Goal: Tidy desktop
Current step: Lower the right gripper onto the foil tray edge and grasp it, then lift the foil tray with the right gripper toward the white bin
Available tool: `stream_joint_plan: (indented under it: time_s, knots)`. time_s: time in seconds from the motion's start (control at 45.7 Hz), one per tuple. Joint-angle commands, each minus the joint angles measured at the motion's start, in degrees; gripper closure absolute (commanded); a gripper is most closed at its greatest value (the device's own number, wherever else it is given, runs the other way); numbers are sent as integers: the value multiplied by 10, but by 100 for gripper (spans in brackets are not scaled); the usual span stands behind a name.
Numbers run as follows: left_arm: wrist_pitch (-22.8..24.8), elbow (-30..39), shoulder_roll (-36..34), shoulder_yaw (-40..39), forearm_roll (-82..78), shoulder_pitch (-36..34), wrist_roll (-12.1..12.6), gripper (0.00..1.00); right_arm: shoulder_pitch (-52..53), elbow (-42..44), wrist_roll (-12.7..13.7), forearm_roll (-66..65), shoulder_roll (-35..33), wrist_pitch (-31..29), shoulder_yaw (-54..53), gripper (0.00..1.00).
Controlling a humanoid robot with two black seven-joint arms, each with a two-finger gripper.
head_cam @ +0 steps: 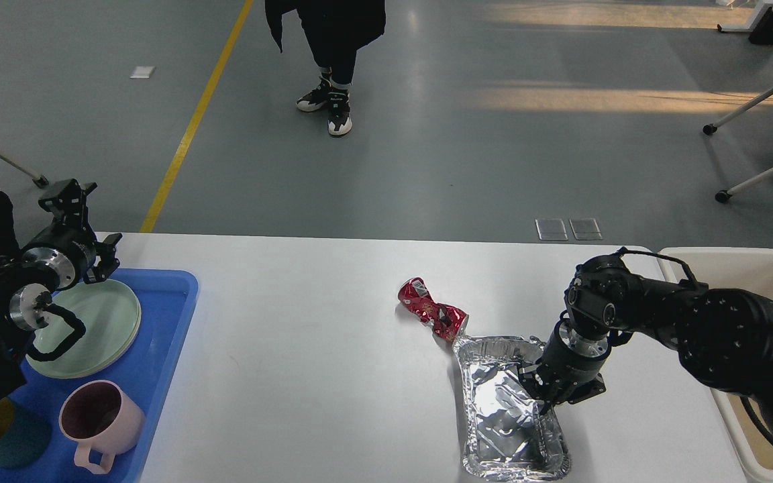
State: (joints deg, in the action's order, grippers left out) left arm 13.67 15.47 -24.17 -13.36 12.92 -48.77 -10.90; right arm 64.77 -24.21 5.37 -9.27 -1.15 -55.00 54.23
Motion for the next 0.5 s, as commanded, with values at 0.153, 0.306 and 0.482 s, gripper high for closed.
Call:
stream_joint_plan:
  time_s: [0.153,0.306,0.482]
  knots:
    - [0,0,0,0,0,0,0,4,46,-5,0,17,-25,0,5,100]
    - [0,0,0,1,0,0,0,4,60,-6,0,17,-53,0,5,100]
    - [0,0,0,0,0,0,0,4,77,-9,0,17,-71,0,5,100]
